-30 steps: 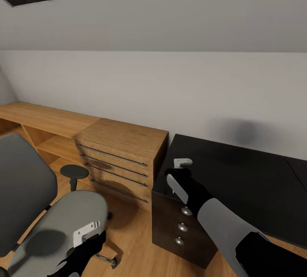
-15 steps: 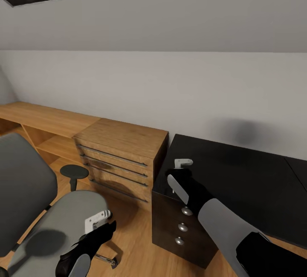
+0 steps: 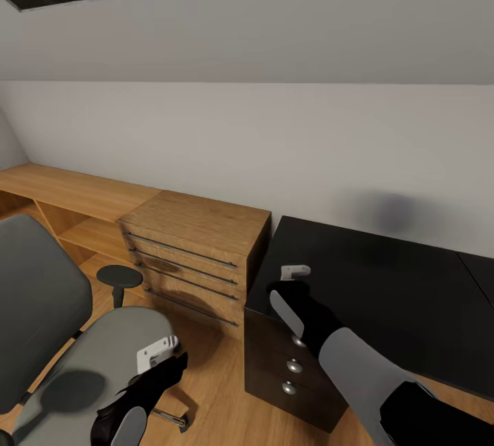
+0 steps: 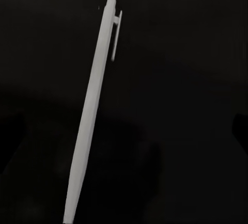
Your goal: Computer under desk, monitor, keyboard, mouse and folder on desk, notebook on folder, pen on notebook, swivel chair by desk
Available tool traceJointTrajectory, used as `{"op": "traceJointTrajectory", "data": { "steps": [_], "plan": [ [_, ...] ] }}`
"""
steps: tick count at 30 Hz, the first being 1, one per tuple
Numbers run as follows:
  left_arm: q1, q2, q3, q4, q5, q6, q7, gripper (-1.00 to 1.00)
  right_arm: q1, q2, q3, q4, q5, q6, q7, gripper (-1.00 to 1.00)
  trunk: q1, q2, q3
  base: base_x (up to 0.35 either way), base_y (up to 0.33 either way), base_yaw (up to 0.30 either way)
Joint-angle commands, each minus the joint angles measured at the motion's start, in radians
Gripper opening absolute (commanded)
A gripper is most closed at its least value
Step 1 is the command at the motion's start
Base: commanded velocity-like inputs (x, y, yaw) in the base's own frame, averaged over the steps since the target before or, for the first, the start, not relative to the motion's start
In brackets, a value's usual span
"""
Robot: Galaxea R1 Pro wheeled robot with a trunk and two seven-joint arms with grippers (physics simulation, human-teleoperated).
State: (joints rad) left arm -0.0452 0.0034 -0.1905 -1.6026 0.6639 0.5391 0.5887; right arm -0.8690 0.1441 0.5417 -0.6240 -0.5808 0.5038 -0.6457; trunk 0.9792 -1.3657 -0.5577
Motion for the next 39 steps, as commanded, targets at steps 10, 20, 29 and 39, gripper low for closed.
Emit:
{"op": "traceJointTrajectory", "data": {
  "steps": [10, 20, 29, 39],
  "plan": [
    [-0.001, -0.014, 0.002, -0.015, 0.01, 0.001, 0.01, 1.0, 0.006, -0.017, 0.015, 0.0, -0.01, -0.011, -0.018, 1.0, 0.0, -0.001, -0.001, 0.0, 0.0, 0.0],
    [-0.001, -0.014, 0.001, -0.016, 0.01, 0.001, 0.01, 1.0, 0.007, -0.018, 0.016, -0.001, -0.01, -0.01, -0.019, 1.0, 0.0, -0.001, -0.001, 0.0, 0.0, 0.003],
    [-0.001, -0.014, -0.001, -0.016, 0.01, 0.001, 0.011, 1.0, 0.007, -0.017, 0.017, -0.001, -0.01, -0.01, -0.019, 1.0, 0.0, -0.001, -0.001, 0.0, 0.0, 0.166],
    [-0.001, -0.015, -0.003, -0.016, 0.01, 0.001, 0.011, 1.0, 0.007, -0.017, 0.016, 0.0, -0.01, -0.01, -0.019, 1.0, 0.0, -0.001, -0.001, 0.0, 0.0, 0.239]
  ]
}}
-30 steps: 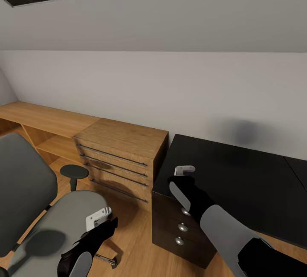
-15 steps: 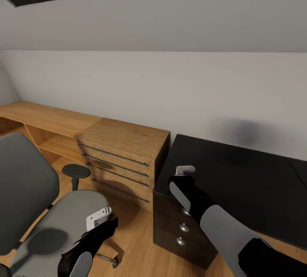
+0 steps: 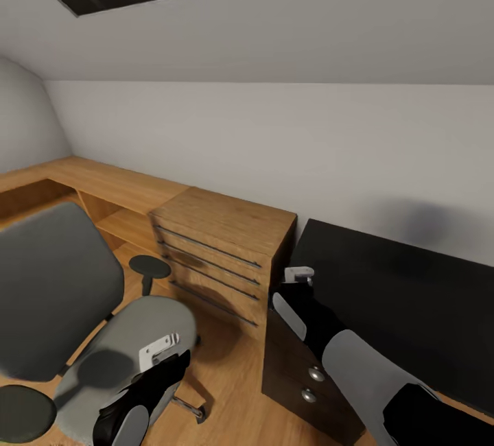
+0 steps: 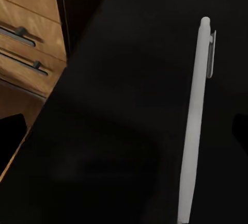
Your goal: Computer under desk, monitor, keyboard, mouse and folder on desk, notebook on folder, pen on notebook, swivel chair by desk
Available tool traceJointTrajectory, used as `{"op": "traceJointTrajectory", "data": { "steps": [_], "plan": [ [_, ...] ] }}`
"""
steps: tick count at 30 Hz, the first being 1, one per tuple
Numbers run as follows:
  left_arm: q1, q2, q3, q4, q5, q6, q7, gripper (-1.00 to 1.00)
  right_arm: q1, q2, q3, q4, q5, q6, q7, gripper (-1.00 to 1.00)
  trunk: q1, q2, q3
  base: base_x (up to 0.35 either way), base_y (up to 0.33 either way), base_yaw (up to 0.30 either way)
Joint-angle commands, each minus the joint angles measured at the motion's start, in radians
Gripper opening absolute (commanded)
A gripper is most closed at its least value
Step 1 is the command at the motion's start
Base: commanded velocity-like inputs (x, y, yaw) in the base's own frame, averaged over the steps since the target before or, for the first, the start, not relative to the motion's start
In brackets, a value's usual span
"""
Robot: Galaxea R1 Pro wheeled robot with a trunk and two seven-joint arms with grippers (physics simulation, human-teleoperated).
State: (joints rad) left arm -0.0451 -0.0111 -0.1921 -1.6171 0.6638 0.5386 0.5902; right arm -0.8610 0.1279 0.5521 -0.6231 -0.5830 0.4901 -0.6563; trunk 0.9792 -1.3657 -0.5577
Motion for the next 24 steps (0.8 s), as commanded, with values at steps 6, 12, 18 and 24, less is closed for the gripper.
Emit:
{"op": "traceJointTrajectory", "data": {
  "steps": [6, 12, 18, 24],
  "plan": [
    [-0.001, -0.001, -0.001, -0.001, 0.01, 0.001, 0.01, 1.0, -0.001, -0.003, 0.004, 0.0, -0.007, 0.004, -0.009, 1.0, 0.0, -0.001, -0.001, 0.0, 0.0, 0.074],
    [-0.001, -0.001, -0.001, -0.001, 0.01, 0.001, 0.01, 1.0, -0.001, -0.005, 0.002, 0.001, -0.006, 0.004, -0.01, 1.0, 0.0, -0.001, -0.001, 0.0, 0.0, 0.014],
    [-0.001, 0.0, -0.001, -0.001, 0.01, 0.001, 0.01, 1.0, -0.001, -0.007, 0.002, 0.002, -0.006, 0.003, -0.011, 1.0, 0.0, -0.001, -0.001, 0.0, 0.0, 0.002],
    [-0.001, -0.001, -0.001, -0.001, 0.01, 0.001, 0.01, 1.0, -0.001, -0.006, 0.002, 0.002, -0.006, 0.003, -0.011, 1.0, 0.0, -0.001, -0.001, 0.0, 0.0, 0.0]
  ]
}}
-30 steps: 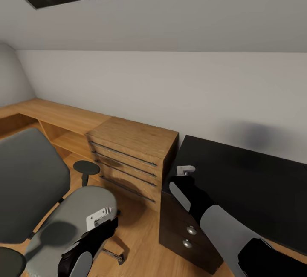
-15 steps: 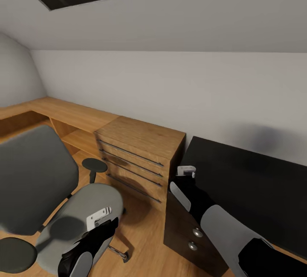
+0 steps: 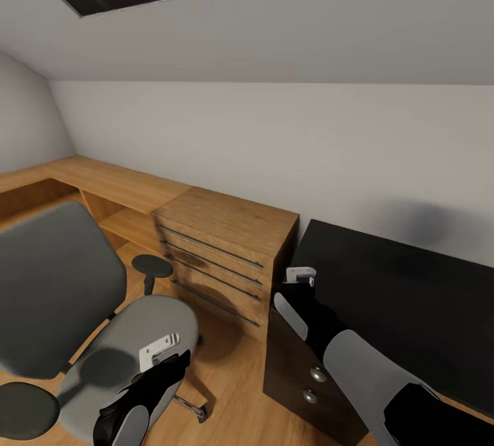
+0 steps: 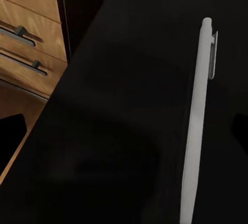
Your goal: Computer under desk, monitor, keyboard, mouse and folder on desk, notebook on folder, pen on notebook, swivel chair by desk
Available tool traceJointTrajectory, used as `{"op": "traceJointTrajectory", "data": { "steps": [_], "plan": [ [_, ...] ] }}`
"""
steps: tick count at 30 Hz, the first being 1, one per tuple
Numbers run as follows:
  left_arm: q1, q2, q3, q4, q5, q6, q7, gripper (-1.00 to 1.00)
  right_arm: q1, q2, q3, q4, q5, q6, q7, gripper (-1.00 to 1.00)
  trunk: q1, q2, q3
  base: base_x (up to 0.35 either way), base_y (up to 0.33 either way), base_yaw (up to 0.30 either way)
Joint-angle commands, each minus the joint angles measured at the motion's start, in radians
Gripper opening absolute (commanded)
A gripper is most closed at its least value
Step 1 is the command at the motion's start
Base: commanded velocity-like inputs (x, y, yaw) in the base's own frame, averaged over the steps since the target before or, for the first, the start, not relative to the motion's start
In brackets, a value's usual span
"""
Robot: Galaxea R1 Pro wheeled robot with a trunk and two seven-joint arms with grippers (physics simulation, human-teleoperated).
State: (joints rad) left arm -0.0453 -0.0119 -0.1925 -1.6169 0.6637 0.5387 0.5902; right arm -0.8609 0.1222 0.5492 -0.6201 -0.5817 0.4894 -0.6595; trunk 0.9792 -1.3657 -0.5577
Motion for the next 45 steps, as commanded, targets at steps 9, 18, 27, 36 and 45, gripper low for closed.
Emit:
{"op": "traceJointTrajectory", "data": {
  "steps": [9, 18, 27, 36, 45],
  "plan": [
    [-0.001, 0.0, -0.001, -0.001, 0.01, 0.001, 0.01, 1.0, -0.001, -0.001, 0.004, -0.001, -0.008, 0.004, -0.01, 1.0, 0.0, -0.001, -0.001, 0.0, 0.0, 0.0],
    [-0.001, 0.0, 0.0, -0.001, 0.01, 0.001, 0.01, 1.0, -0.001, -0.032, -0.006, -0.001, -0.016, 0.003, -0.008, 1.0, 0.0, -0.001, -0.001, 0.0, 0.0, 0.0],
    [-0.001, 0.0, 0.0, -0.001, 0.01, 0.001, 0.01, 1.0, -0.001, -0.047, -0.046, -0.001, -0.018, 0.003, -0.005, 1.0, 0.0, -0.001, -0.001, 0.0, 0.0, 0.0],
    [-0.001, 0.0, -0.001, -0.001, 0.01, 0.0, 0.01, 1.0, -0.001, -0.048, -0.054, -0.001, -0.018, 0.003, -0.004, 1.0, 0.0, -0.001, -0.001, 0.0, 0.0, 0.0],
    [-0.001, 0.0, 0.0, -0.001, 0.01, 0.0, 0.01, 1.0, -0.001, -0.047, -0.054, -0.001, -0.018, 0.004, -0.004, 1.0, 0.004, -0.008, -0.004, 0.0, 0.0, 0.0]
  ]
}}
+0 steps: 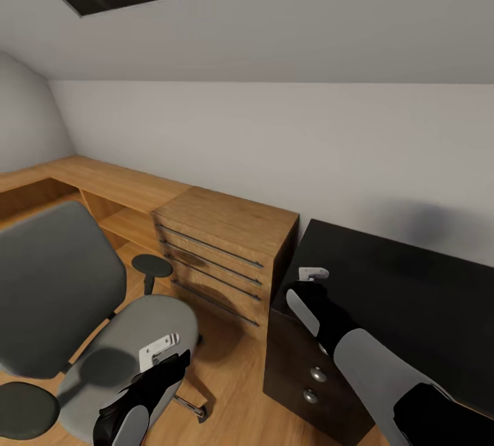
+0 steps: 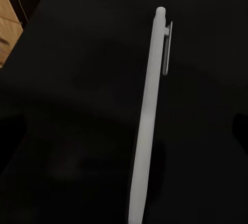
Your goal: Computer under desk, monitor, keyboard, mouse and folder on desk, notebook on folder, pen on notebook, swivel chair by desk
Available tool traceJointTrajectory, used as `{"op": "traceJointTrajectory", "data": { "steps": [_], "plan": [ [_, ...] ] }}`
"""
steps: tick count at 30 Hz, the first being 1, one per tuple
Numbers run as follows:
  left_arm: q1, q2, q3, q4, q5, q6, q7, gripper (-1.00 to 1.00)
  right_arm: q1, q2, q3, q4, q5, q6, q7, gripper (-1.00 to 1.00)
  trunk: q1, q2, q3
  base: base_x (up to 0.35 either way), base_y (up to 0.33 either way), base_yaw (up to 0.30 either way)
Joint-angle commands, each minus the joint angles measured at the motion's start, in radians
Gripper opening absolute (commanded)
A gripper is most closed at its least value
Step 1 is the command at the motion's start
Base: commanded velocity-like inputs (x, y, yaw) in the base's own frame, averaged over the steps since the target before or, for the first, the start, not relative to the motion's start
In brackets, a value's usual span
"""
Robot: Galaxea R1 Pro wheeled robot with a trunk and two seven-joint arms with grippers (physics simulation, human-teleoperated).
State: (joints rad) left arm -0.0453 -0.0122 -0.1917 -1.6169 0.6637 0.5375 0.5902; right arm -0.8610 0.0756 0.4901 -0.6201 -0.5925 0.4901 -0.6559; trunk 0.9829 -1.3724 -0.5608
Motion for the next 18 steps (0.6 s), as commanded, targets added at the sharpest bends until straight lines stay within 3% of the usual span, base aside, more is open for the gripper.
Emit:
{"op": "traceJointTrajectory", "data": {
  "steps": [1, 5, 14, 18],
  "plan": [
    [-0.001, 0.0, -0.001, -0.001, 0.01, 0.002, 0.01, 1.0, -0.001, -0.001, 0.005, -0.001, -0.007, 0.004, -0.008, 1.0, 0.004, -0.008, -0.004, 0.0, 0.0, 0.0],
    [-0.001, 0.0, -0.001, -0.001, 0.009, 0.002, 0.01, 1.0, -0.001, -0.001, 0.005, -0.001, -0.007, 0.004, -0.008, 1.0, 0.019, -0.036, -0.017, 0.0, 0.0, 0.0],
    [-0.001, 0.0, 0.001, -0.001, 0.009, 0.001, 0.011, 1.0, -0.001, -0.002, 0.006, -0.001, -0.006, 0.005, -0.008, 1.0, 0.019, -0.036, -0.017, 0.0, 0.0, 0.0],
    [-0.001, 0.0, 0.001, -0.001, 0.009, 0.001, 0.011, 1.0, -0.001, -0.002, 0.006, -0.002, -0.006, 0.007, -0.008, 1.0, 0.035, -0.064, -0.029, 0.0, 0.0, 0.0]
  ]
}}
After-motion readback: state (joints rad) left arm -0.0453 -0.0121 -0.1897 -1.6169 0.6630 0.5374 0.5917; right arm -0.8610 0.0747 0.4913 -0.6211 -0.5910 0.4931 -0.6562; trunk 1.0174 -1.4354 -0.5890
